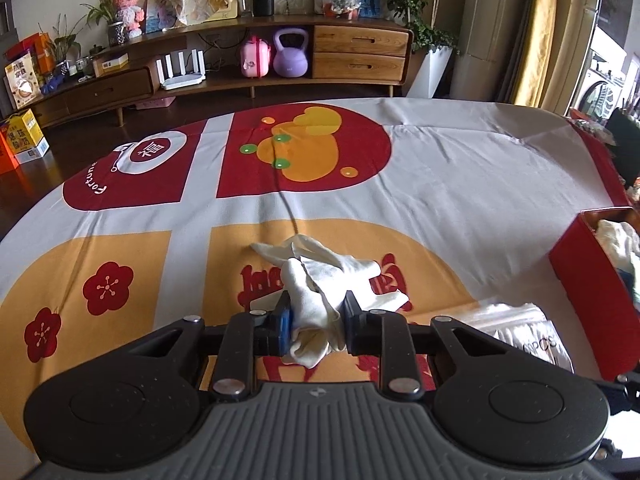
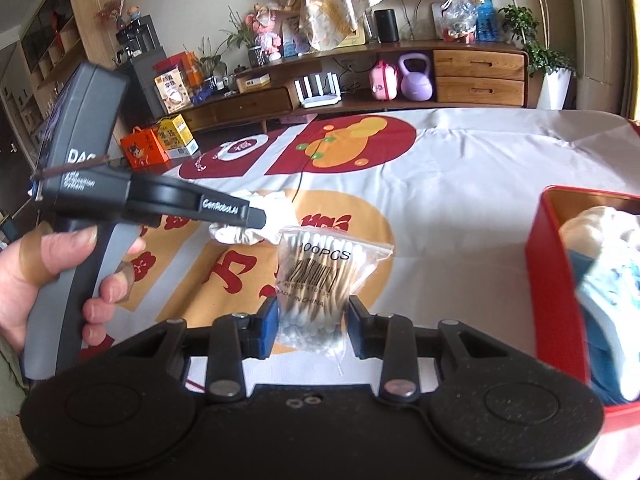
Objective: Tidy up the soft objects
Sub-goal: 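Carry the white cloth with the left tool while the right tool carries the swab bag over the tin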
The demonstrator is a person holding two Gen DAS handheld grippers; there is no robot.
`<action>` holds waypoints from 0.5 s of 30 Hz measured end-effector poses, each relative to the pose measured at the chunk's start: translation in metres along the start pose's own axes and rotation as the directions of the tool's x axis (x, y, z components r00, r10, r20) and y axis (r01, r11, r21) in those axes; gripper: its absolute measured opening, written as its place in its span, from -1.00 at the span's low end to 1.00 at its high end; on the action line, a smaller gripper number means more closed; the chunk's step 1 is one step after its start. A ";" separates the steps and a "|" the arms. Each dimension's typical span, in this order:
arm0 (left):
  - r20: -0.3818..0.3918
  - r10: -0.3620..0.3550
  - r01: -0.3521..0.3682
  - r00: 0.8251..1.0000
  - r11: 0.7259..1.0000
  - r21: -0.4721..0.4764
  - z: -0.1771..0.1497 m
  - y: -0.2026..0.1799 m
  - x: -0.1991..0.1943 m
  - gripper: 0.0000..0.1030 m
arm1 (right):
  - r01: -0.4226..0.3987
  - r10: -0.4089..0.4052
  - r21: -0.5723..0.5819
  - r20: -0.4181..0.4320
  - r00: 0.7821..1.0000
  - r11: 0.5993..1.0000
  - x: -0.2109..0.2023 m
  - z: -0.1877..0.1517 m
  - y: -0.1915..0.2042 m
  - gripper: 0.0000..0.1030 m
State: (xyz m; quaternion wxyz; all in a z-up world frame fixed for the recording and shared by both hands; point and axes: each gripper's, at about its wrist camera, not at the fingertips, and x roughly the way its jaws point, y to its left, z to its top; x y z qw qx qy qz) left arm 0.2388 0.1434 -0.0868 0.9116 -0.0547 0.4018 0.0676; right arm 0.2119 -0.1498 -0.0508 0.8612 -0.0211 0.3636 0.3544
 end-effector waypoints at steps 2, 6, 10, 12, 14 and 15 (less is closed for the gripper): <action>0.004 -0.014 0.014 1.000 1.000 0.005 -0.003 -0.004 -0.009 -0.53 | 0.002 -0.002 0.002 0.001 1.000 1.000 -0.008 -0.001 -0.001 -0.34; 0.011 -0.045 0.045 0.999 0.999 0.015 -0.008 -0.014 -0.028 -0.53 | 0.008 -0.008 0.000 0.010 1.000 1.000 -0.026 -0.001 -0.002 -0.34; 0.019 -0.078 0.078 0.997 0.997 0.019 -0.012 -0.023 -0.045 -0.53 | 0.014 -0.014 0.002 0.027 1.000 1.000 -0.045 0.000 -0.005 -0.34; 0.022 -0.093 0.092 0.995 0.995 0.027 -0.013 -0.029 -0.054 -0.53 | 0.017 -0.017 0.000 0.038 0.999 1.000 -0.054 0.000 -0.006 -0.34; 0.027 -0.111 0.110 0.993 0.993 0.041 -0.014 -0.037 -0.063 -0.53 | 0.019 -0.019 -0.002 0.053 0.998 1.000 -0.065 0.001 -0.009 -0.34; 0.031 -0.120 0.118 0.992 0.992 0.048 -0.014 -0.042 -0.068 -0.53 | 0.019 -0.019 -0.003 0.058 0.998 1.000 -0.070 0.001 -0.010 -0.34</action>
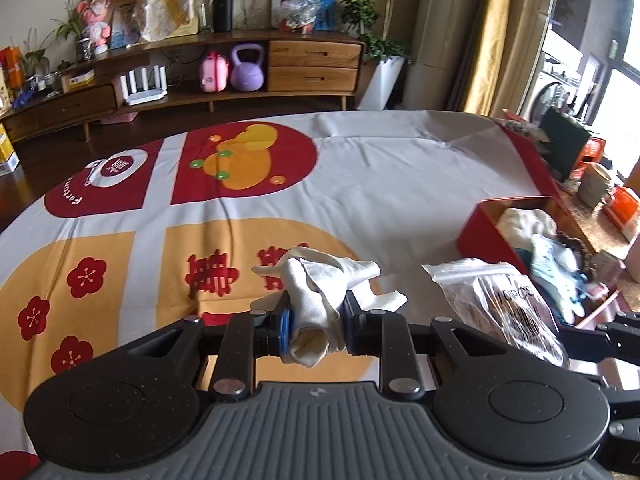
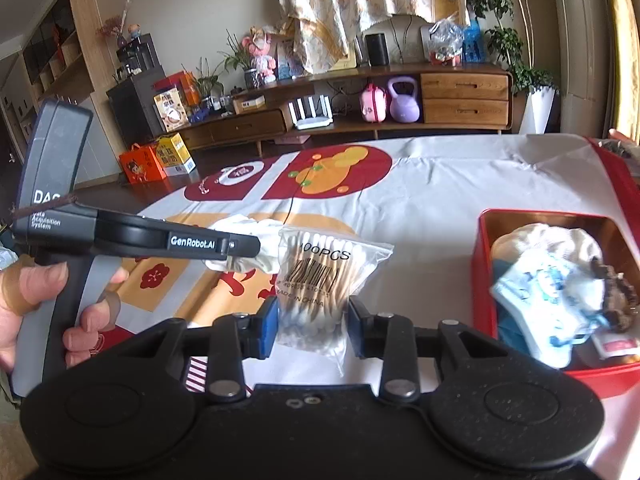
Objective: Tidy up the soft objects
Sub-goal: 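Carry the white cloth with the left tool while the right tool carries the swab bag over the tin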
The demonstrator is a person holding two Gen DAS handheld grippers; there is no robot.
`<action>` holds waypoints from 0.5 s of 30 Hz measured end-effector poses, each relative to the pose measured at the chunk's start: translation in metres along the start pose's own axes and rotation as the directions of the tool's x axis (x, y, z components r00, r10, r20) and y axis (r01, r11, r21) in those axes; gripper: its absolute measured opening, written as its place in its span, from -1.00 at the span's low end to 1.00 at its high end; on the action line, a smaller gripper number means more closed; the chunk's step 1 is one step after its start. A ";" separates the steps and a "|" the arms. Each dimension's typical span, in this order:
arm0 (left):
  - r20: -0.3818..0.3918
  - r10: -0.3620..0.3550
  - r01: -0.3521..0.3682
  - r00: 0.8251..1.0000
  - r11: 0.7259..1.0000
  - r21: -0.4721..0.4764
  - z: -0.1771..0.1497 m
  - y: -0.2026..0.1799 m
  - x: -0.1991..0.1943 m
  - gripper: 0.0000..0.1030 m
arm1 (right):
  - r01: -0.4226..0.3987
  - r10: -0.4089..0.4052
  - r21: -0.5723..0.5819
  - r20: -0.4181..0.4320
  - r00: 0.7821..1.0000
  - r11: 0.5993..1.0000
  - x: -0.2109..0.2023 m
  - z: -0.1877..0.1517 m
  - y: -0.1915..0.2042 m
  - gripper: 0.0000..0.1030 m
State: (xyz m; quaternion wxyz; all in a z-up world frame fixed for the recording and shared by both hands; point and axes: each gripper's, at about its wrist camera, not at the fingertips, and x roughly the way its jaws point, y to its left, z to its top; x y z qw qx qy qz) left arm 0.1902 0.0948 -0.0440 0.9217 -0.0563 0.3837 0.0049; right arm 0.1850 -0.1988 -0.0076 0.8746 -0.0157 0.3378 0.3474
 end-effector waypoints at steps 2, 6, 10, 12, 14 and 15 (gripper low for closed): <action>0.009 -0.019 0.019 1.000 1.000 0.012 -0.001 -0.009 -0.008 -0.53 | 0.004 -0.004 0.000 0.012 1.000 1.000 -0.010 -0.001 -0.003 -0.34; 0.017 -0.048 0.047 0.999 0.999 0.027 -0.003 -0.028 -0.021 -0.53 | 0.013 -0.013 0.003 0.030 0.999 1.000 -0.028 -0.002 -0.012 -0.34; 0.015 -0.088 0.087 0.996 0.995 0.051 -0.006 -0.049 -0.029 -0.53 | 0.031 -0.032 0.016 0.043 0.999 0.999 -0.045 -0.004 -0.022 -0.34; 0.018 -0.108 0.107 0.994 0.992 0.066 -0.006 -0.060 -0.032 -0.53 | 0.045 -0.046 0.021 0.051 0.998 0.999 -0.053 -0.006 -0.029 -0.34; 0.021 -0.129 0.127 0.991 0.989 0.078 -0.005 -0.071 -0.035 -0.53 | 0.055 -0.057 0.032 0.058 0.997 0.998 -0.060 -0.007 -0.036 -0.34; 0.023 -0.139 0.137 0.990 0.987 0.084 -0.004 -0.077 -0.036 -0.53 | 0.062 -0.064 0.036 0.061 0.996 0.997 -0.063 -0.007 -0.040 -0.34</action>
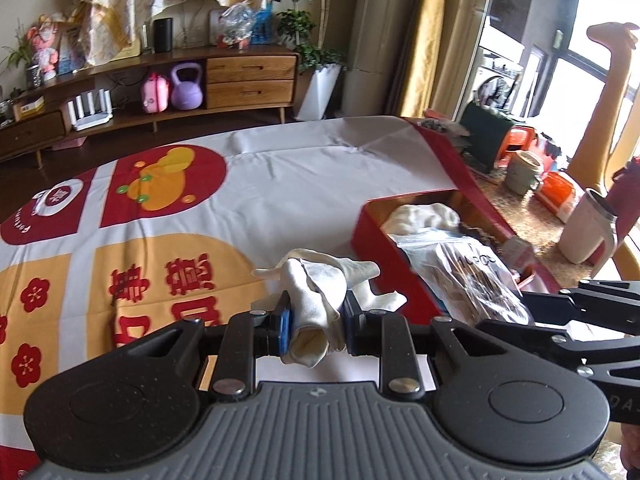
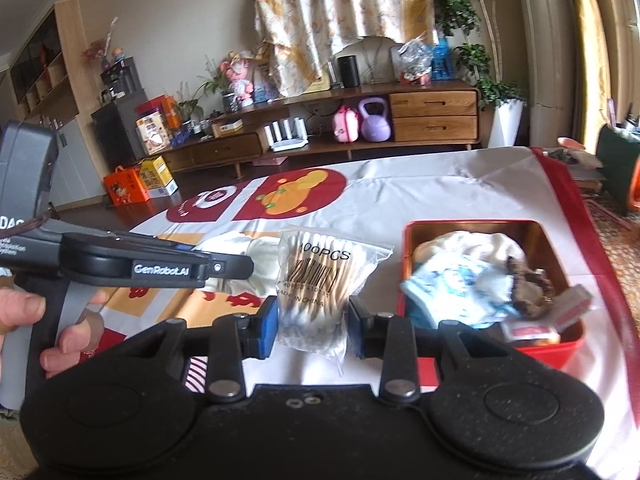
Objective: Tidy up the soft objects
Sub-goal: 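Carry the white cloth with the left tool while the right tool carries the swab bag over the tin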
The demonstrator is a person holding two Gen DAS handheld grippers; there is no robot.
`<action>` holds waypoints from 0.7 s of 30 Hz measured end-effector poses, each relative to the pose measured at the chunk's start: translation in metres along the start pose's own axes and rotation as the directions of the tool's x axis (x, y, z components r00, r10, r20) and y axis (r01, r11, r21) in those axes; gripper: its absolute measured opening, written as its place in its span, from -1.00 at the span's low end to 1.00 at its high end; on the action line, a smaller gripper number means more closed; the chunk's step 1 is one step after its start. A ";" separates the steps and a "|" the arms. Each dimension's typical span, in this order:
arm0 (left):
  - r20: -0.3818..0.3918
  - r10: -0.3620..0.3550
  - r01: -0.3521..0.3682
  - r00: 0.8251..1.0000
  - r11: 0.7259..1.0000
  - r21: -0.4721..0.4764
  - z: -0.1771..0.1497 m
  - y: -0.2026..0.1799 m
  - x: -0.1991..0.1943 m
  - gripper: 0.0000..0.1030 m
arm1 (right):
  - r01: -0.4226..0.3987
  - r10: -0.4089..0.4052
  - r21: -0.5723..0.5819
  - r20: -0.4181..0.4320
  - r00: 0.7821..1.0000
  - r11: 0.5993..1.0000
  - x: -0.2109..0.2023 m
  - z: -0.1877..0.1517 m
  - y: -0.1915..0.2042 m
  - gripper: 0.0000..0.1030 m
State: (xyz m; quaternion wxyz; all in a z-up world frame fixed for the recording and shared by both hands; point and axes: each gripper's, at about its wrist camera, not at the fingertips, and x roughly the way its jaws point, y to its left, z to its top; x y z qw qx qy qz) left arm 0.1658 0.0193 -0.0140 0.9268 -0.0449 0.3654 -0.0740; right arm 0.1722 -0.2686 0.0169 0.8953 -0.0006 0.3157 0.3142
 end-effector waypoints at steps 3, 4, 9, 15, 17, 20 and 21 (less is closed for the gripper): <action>0.006 -0.031 0.031 1.000 0.999 0.016 0.003 -0.017 0.000 -0.53 | 0.027 -0.027 0.004 0.010 1.000 1.000 -0.007 0.000 -0.012 -0.34; 0.007 -0.040 0.040 0.999 0.999 0.022 0.004 -0.023 0.001 -0.53 | 0.037 -0.037 0.007 0.014 0.999 0.999 -0.010 -0.001 -0.016 -0.34; 0.003 -0.086 0.086 0.996 0.995 0.049 0.009 -0.050 0.005 -0.53 | 0.076 -0.077 0.027 0.025 0.997 0.997 -0.020 -0.003 -0.037 -0.34; -0.009 -0.131 0.132 0.991 0.989 0.071 0.015 -0.075 0.016 -0.53 | 0.117 -0.118 0.039 0.033 0.992 0.992 -0.028 -0.004 -0.057 -0.34; -0.012 -0.142 0.143 0.990 0.987 0.077 0.017 -0.082 0.020 -0.53 | 0.129 -0.131 0.042 0.034 0.991 0.991 -0.028 -0.003 -0.062 -0.34; -0.015 -0.150 0.151 0.989 0.985 0.087 0.021 -0.094 0.027 -0.53 | 0.149 -0.151 0.047 0.033 0.988 0.988 -0.028 -0.003 -0.073 -0.34; -0.016 -0.151 0.152 0.988 0.984 0.089 0.022 -0.098 0.030 -0.53 | 0.156 -0.158 0.052 0.033 0.987 0.986 -0.028 -0.003 -0.077 -0.34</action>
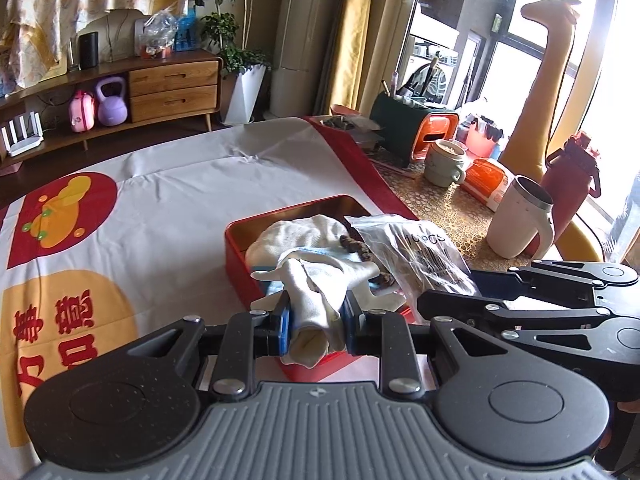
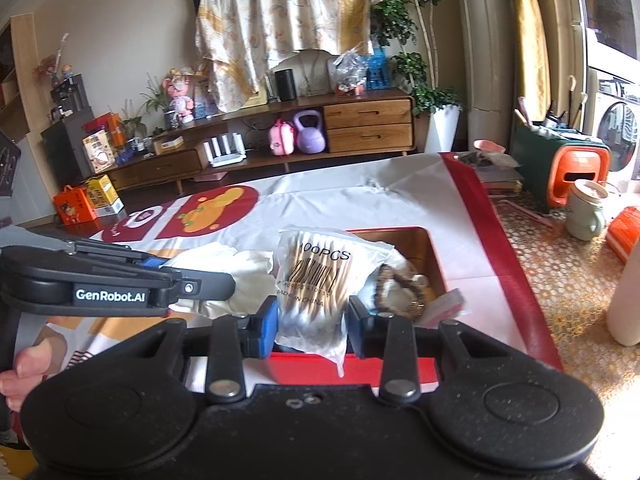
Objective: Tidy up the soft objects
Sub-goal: 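Carry the white cloth with the left tool while the right tool carries the swab bag over the tin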
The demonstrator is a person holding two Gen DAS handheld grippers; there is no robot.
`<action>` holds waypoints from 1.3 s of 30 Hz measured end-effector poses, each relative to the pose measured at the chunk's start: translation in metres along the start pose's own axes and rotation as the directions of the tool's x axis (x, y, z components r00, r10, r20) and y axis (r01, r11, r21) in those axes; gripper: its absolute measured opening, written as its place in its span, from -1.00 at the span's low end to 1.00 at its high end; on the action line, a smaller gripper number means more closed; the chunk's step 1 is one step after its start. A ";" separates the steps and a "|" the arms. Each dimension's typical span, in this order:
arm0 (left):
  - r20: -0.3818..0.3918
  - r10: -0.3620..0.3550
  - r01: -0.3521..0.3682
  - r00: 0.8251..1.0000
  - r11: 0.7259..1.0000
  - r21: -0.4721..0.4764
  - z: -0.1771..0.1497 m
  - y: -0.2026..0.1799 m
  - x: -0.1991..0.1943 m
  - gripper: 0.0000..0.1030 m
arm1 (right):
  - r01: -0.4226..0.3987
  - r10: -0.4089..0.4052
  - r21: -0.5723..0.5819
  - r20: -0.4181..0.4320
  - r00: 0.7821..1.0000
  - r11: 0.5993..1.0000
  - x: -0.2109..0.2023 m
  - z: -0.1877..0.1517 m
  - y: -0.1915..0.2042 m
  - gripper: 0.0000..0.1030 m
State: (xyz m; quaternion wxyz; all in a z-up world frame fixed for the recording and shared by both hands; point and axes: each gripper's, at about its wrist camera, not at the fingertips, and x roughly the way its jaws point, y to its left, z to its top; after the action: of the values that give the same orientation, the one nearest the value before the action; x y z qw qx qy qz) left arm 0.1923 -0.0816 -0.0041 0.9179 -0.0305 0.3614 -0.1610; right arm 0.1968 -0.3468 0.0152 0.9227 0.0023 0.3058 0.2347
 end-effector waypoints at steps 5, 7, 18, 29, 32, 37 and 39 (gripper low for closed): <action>0.002 0.005 -0.005 1.000 1.000 0.005 0.011 -0.012 0.020 -0.53 | 0.039 -0.039 0.030 -0.003 0.999 0.999 0.009 -0.002 -0.019 -0.34; -0.002 0.012 -0.012 1.000 1.000 0.005 0.015 -0.014 0.029 -0.53 | 0.055 -0.055 0.038 -0.007 0.998 0.998 0.014 -0.003 -0.026 -0.34; -0.002 0.053 -0.053 0.999 0.998 0.017 0.032 -0.020 0.074 -0.53 | 0.096 -0.094 0.057 -0.042 0.995 0.994 0.042 -0.004 -0.051 -0.33; -0.024 0.067 -0.066 0.998 0.998 0.023 0.033 -0.017 0.108 -0.53 | 0.100 -0.095 0.049 -0.093 0.991 0.994 0.073 -0.008 -0.058 -0.33; -0.035 0.077 -0.076 0.996 0.997 0.023 0.032 -0.014 0.114 -0.53 | 0.095 -0.091 0.042 -0.105 0.990 0.995 0.079 -0.010 -0.057 -0.33; -0.059 0.086 -0.085 0.995 0.996 0.014 0.028 -0.008 0.127 -0.53 | 0.099 -0.095 0.032 -0.105 0.990 0.995 0.086 -0.010 -0.056 -0.32; -0.069 0.089 -0.089 0.994 0.996 0.010 0.027 -0.006 0.131 -0.53 | 0.100 -0.097 0.028 -0.104 0.990 0.995 0.087 -0.010 -0.055 -0.32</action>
State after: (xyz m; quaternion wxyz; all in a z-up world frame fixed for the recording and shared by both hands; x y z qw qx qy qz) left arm 0.2987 -0.1304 -0.0689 0.9111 -0.0055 0.3936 -0.1222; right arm 0.2763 -0.3596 -0.0500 0.9161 -0.0098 0.3564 0.1836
